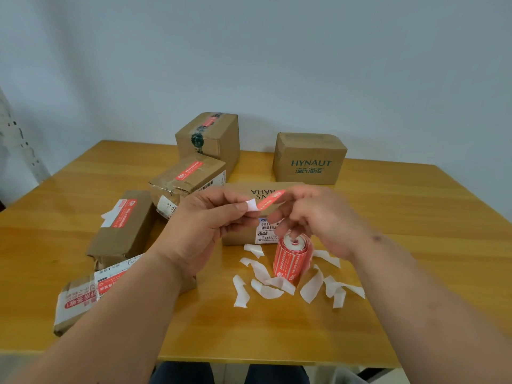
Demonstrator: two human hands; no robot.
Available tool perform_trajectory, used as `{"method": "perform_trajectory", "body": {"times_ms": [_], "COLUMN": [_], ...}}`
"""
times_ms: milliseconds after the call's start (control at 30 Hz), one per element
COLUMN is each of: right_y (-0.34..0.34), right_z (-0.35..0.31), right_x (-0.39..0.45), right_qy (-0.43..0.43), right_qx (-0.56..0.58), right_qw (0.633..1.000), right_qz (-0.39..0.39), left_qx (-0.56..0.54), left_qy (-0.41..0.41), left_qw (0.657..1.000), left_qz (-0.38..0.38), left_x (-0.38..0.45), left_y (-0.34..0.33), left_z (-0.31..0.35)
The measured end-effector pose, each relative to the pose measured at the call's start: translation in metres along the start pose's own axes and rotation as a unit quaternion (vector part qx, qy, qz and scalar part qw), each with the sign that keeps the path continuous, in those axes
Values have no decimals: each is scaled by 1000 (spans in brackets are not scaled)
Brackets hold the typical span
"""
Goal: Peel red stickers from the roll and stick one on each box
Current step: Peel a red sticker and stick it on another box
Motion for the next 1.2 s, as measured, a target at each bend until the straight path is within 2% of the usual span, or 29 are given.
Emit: {"method": "perform_trajectory", "body": {"times_ms": [67, 133, 267, 433, 500, 567, 633, 800, 900, 1067, 1200], "right_y": [-1, 2, 9, 15, 13, 9, 9, 14, 23, 32, 33], "right_z": [2, 2, 4, 8, 6, 3, 1, 0, -2, 4, 12], "right_x": [2, 3, 7, 8, 8, 9, 9, 9, 14, 32, 46], "right_qy": [-25, -28, -9, -1, 12, 31, 43, 56, 59, 20, -7], "right_qx": [149, 197, 95, 53, 26, -9, -31, -97, -107, 3, 8], "right_qw": [988, 978, 995, 995, 995, 995, 994, 987, 976, 976, 974], "right_qz": [-39, -60, 14, 88, 95, 94, 100, 117, 179, 215, 226], "left_qx": [21, 33, 38, -101, -39, 94, 161, 171, 184, 233, 256], "left_qy": [0, 9, 35, 87, 104, 105, 103, 122, 124, 86, 103], "left_qw": [1000, 999, 998, 991, 992, 989, 980, 976, 974, 966, 959], "left_qz": [-11, -23, -41, 29, 64, 54, 48, 63, 40, 71, 65], "left_x": [2, 2, 3, 9, 10, 12, 15, 25, 34, 63, 84], "left_y": [-1, -3, -7, 4, 4, 0, -2, 2, -5, -1, 2], "left_z": [0, -2, -4, -11, -17, -21, -22, -17, -8, 8, 7]}}
Point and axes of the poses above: each hand's wrist, its own x-axis towards the middle knuckle, its own y-axis out of the back of the hand, z = x × y, the point moved 6 cm from there along x, towards the middle knuckle, and after that the axes turned 14 degrees about -x, right-handed, at the moved point
